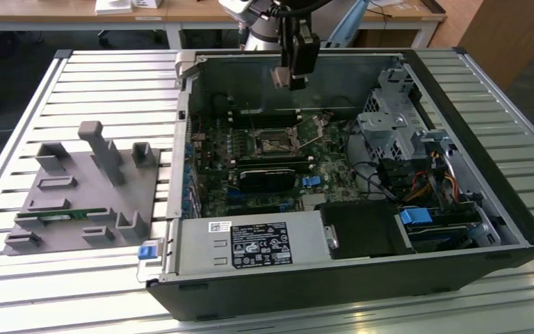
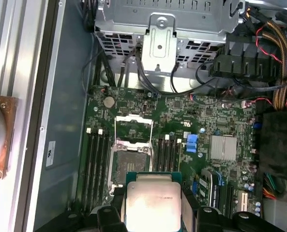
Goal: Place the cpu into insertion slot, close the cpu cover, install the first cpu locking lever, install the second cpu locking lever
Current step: 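Place the cpu into insertion slot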
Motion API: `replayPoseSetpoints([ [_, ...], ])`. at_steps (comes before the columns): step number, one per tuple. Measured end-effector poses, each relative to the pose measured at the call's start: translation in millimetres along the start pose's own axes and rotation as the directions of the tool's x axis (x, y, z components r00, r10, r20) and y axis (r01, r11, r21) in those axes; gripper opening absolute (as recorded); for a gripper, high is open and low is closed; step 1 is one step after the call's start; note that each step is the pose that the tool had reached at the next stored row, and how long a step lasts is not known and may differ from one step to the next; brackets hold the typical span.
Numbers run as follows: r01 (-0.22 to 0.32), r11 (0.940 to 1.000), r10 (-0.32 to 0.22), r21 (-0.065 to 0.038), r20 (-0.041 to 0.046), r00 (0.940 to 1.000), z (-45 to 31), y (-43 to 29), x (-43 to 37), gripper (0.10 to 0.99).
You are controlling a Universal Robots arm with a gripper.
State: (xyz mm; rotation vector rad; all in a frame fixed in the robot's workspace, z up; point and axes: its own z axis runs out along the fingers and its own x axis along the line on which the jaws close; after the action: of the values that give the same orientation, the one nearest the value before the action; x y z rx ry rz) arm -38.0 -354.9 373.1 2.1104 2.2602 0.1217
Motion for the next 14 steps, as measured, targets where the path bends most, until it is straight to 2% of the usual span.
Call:
replayPoseSetpoints([
  [14, -0.020, 0.9998, 0.020, 0.000, 0.0018, 0.9998, 6.5, -0.7, -0.1, 0.541],
])
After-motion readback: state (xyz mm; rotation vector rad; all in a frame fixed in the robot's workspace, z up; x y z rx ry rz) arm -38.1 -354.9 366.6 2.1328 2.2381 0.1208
